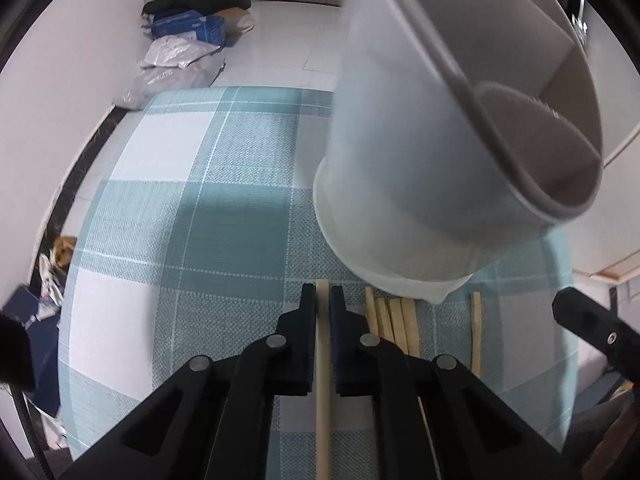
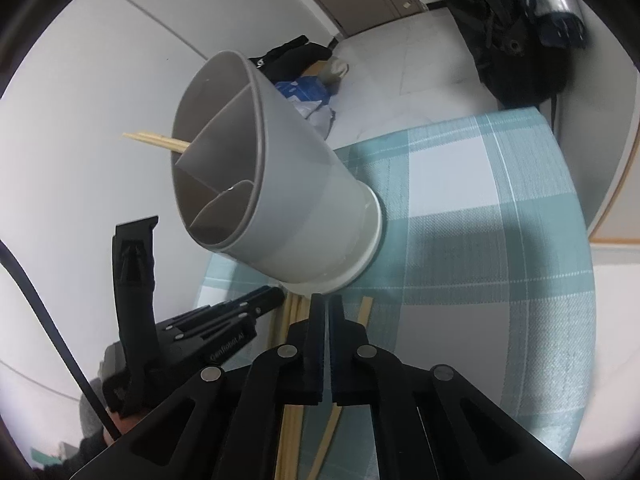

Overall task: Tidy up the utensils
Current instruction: 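Lift the chopstick with the right gripper while the left gripper grasps another chopstick, then carry chopsticks in both grippers up over the white holder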

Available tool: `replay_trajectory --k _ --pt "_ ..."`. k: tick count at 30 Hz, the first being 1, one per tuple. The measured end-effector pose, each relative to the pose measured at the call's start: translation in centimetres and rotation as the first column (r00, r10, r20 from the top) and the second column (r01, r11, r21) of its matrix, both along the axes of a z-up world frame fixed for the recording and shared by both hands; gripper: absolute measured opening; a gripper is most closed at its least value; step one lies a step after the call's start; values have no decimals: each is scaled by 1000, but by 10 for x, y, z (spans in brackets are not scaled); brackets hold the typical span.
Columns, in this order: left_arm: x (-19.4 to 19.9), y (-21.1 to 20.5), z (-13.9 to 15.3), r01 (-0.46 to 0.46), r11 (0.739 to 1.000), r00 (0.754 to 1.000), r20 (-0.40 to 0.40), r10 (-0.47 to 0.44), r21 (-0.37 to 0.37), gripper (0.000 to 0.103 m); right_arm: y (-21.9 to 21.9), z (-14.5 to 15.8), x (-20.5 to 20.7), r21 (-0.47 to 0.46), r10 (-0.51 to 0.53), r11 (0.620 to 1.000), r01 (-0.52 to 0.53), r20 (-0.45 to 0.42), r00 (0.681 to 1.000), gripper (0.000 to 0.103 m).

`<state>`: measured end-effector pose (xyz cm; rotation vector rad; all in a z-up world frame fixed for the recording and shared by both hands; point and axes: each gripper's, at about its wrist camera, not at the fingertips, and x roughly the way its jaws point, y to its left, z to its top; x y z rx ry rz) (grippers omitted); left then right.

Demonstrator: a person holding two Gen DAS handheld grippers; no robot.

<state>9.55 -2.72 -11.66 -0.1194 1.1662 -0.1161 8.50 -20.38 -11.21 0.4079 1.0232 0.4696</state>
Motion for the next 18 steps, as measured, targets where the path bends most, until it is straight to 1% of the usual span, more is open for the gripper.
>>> replay_trajectory --k 2,4,5,7,10,15,17,18 --pt "-1 3 3 -17 1000 1000 4 17 -23 3 1 1 -1 -13 2 1000 -2 10 1000 1" --pt "-8 7 10 -37 999 999 32 38 -26 3 0 0 -2 -27 -7 1000 7 5 1000 2" --pt "-11 11 14 -49 998 998 47 51 -45 3 0 -2 -1 -33 -10 999 10 3 1000 3" --pt "-15 15 22 -65 996 995 73 70 -68 3 1 -5 -1 -62 -16 998 16 0 1000 4" --pt "-21 23 33 -87 990 989 113 99 -112 3 9 -13 -1 -134 -24 991 23 -7 1000 4" --pt "-35 38 59 -106 970 971 189 149 -220 3 29 -24 1 -241 -13 970 13 4 1000 15" --pt "-42 43 68 -107 962 964 212 163 -252 3 39 -29 4 -277 -5 961 7 9 1000 26" --pt "-37 46 66 -108 960 961 219 167 -257 3 44 -33 6 -296 -2 955 5 12 1000 30"
